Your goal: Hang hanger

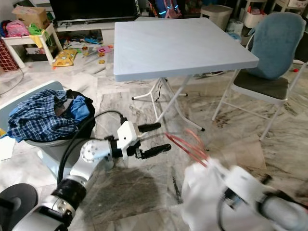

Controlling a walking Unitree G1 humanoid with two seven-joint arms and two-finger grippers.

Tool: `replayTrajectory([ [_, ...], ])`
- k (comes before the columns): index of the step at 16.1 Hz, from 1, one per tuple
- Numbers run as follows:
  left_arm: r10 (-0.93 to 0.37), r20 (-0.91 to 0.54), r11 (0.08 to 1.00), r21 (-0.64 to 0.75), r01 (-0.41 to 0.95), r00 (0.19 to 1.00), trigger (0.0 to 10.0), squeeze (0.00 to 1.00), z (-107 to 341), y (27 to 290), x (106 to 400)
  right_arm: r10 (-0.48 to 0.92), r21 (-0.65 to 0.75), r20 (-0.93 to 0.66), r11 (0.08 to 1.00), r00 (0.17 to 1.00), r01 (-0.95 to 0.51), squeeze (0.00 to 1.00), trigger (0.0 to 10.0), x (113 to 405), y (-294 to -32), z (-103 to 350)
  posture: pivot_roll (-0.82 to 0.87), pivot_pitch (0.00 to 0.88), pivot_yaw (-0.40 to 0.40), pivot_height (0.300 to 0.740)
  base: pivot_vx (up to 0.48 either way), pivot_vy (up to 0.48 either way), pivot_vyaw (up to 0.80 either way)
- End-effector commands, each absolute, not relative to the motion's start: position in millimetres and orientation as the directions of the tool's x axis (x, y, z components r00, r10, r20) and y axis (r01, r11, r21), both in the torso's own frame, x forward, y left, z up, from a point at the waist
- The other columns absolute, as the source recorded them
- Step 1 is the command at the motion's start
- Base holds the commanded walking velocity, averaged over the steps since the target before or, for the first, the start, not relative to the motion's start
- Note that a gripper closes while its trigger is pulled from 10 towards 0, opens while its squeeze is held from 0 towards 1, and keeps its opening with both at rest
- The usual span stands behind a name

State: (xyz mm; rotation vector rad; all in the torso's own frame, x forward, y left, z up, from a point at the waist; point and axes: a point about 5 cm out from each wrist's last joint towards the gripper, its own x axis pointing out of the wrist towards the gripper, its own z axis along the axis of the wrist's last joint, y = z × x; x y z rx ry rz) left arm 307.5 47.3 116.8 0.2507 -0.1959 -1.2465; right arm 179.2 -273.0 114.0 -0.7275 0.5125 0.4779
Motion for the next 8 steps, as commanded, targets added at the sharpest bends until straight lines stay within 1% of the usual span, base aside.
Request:
replayTrajectory([
  [1,-0.965,-0.037,0.233,0.323,0.917,0.258,10.0,1.0,114,46,304,0.301,-0.502,-0.565,0.614,0.768,-0.609,0.0,10.0,175,-278,138,-0.08,0.0,0.018,0.74,0.0,0.0,0.0],
  [3,-0.977,-0.075,0.164,0.326,0.931,0.199,10.0,1.0,108,45,297,0.316,-0.486,-0.578,0.606,0.752,-0.629,0.0,10.0,169,-291,151,-0.08,0.0,0.018,0.74,0.0,0.0,0.0],
  [4,-0.985,-0.087,0.111,0.329,0.938,0.147,10.0,1.0,106,46,293,0.343,-0.476,-0.583,0.591,0.736,-0.652,0.0,10.0,167,-292,158,-0.08,0.0,0.021,0.74,0.0,0.0,0.0],
  [5,-0.989,-0.09,0.08,0.332,0.94,0.116,10.0,1.0,105,46,290,0.369,-0.467,-0.587,0.573,0.72,-0.674,0.0,10.0,166,-293,164,-0.08,0.0,0.024,0.74,0.0,0.0,0.0],
  [6,-0.99,-0.098,0.067,0.338,0.939,0.106,10.0,1.0,105,47,290,0.392,-0.46,-0.59,0.554,0.706,-0.693,0.0,10.0,165,-293,169,-0.08,0.0,0.025,0.74,0.0,0.0,0.0],
  [7,-0.989,-0.102,0.068,0.343,0.937,0.109,10.0,1.0,104,47,291,0.456,-0.421,-0.596,0.523,0.661,-0.741,0.0,10.0,159,-289,176,-0.08,0.0,0.025,0.74,0.0,0.0,0.0],
  [8,-0.988,-0.102,0.071,0.349,0.934,0.113,10.0,1.0,104,47,291,0.476,-0.408,-0.597,0.514,0.646,-0.755,0.0,10.0,157,-287,178,-0.08,0.0,0.024,0.74,0.0,0.0,0.0],
])
